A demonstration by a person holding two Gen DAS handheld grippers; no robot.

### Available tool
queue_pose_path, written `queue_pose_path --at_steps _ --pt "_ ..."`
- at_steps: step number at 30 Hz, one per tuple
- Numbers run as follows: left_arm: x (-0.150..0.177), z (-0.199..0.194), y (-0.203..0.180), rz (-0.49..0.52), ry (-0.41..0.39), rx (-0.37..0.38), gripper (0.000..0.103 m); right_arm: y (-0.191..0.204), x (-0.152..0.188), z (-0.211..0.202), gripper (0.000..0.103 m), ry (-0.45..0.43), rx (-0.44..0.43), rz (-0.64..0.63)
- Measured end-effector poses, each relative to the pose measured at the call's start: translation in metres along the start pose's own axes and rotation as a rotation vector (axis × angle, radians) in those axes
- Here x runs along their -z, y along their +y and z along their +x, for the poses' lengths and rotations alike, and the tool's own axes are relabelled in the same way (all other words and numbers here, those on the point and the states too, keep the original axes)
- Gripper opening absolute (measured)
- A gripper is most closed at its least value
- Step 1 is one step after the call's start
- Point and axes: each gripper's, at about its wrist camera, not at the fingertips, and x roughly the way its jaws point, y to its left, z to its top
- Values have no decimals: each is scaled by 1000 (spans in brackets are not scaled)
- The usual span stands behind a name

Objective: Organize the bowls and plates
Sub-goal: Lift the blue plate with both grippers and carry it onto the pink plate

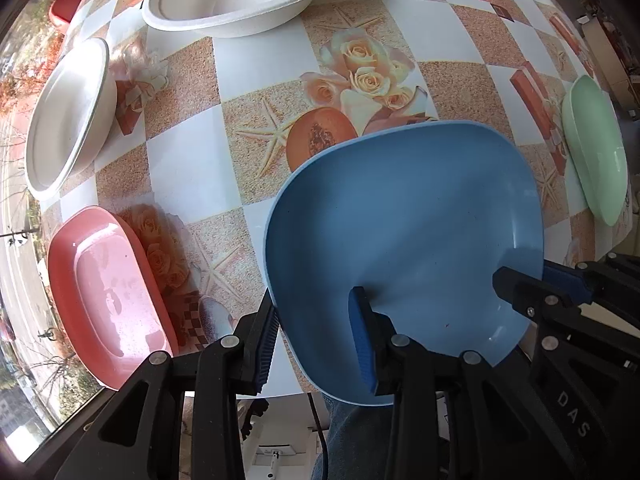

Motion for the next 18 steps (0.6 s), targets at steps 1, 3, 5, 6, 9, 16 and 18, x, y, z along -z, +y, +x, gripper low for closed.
queue_pose_path --at_steps 1,3,5,6,9,16,18 --pt "2 -1 1 2 -4 -1 38 8 6 2 16 -2 1 -1" --pt "8 -7 4 2 -14 -1 38 19 10 1 16 -6 5 -5" --pt "11 -11 -1 -2 -24 -1 38 25 11 -3 16 -11 4 -5" --pt "12 -12 0 -3 -28 -2 38 25 12 -6 16 -12 3 -4" --pt "20 -25 3 -6 -40 -2 38 25 10 -17 16 -17 3 -8" --pt "30 -49 2 -24 -71 -8 38 46 12 -30 16 -39 14 -32" --pt "33 -55 5 -35 -80 -8 38 57 10 -37 16 -47 19 -42"
